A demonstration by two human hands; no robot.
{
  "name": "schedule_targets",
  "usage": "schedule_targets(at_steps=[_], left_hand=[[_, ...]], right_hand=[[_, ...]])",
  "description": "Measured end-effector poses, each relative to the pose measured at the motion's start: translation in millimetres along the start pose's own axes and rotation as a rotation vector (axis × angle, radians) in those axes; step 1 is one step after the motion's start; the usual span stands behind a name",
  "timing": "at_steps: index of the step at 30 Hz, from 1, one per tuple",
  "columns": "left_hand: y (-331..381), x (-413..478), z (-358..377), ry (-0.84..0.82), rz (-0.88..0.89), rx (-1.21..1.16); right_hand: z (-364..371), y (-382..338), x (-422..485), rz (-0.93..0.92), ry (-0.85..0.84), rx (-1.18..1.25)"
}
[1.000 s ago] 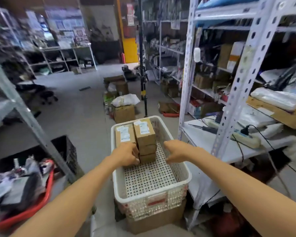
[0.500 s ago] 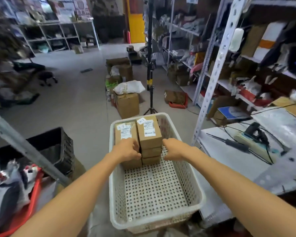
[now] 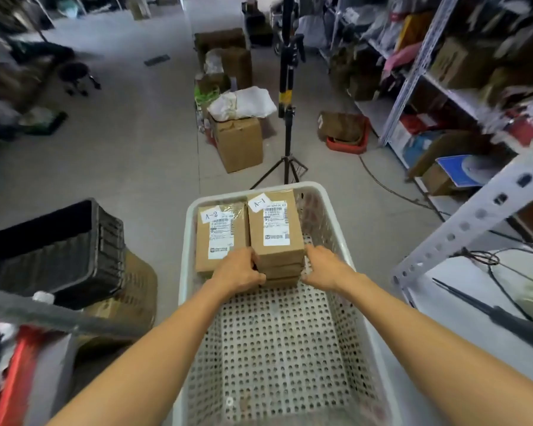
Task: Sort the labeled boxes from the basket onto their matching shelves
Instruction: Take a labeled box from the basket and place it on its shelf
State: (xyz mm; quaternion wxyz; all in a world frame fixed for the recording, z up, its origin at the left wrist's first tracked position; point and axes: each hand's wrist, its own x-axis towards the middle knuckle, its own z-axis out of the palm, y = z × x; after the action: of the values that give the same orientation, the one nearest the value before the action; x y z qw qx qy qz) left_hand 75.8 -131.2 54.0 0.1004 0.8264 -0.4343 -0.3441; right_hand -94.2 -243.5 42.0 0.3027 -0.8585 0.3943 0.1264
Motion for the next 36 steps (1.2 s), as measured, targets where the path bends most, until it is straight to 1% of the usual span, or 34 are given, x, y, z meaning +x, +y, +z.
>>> schedule_targets(at_steps=[3,6,8,9,11,13,15,17,20,23,25,27,29,36], left_hand=[[-6,41,14,0.045,-0.036,-0.092],[-14,79,28,0.077,0.009,-0.194],[-15,97,34,0.132,0.004,-0.266],[-14,104,38,0.133,-0.023,-0.318],[-13,115,45,0.121,-0.105,-0.402],[-15,118,52,0.135,-0.173,-0.471],[-16,113,60,0.143,-0.214,-0.526],[-13,105,74,0.106,-0.2,-0.573],[-9,95,93,0.035,-0.193,-0.619],[-13,83,96,-0.017,-0.218,-0.729],[-18,70,91,-0.045,-0.21,-0.741],[-19,55,81,-0.053,-0.182,-0.75],[-17,40,69,-0.044,-0.13,-0.743],[-2,-15,24,-0.076,0.126,-0.775]], right_hand=[[15,12,31,0.046,0.068,0.158],[32,19,56,0.039,0.151,0.342],[40,20,70,0.016,0.151,0.425],[43,19,76,0.029,0.144,0.467],[50,20,85,0.103,0.187,0.603],[55,24,83,0.227,0.301,0.745],[62,36,76,0.337,0.36,0.783],[71,49,69,0.367,0.333,0.83],[81,62,66,0.354,0.264,1.012],[82,64,63,0.292,0.188,0.986],[78,60,56,0.243,0.171,0.955],[70,51,44,0.157,0.157,0.917],[62,41,29,0.103,0.159,0.897],[13,-4,-47,0.076,0.273,0.838]])
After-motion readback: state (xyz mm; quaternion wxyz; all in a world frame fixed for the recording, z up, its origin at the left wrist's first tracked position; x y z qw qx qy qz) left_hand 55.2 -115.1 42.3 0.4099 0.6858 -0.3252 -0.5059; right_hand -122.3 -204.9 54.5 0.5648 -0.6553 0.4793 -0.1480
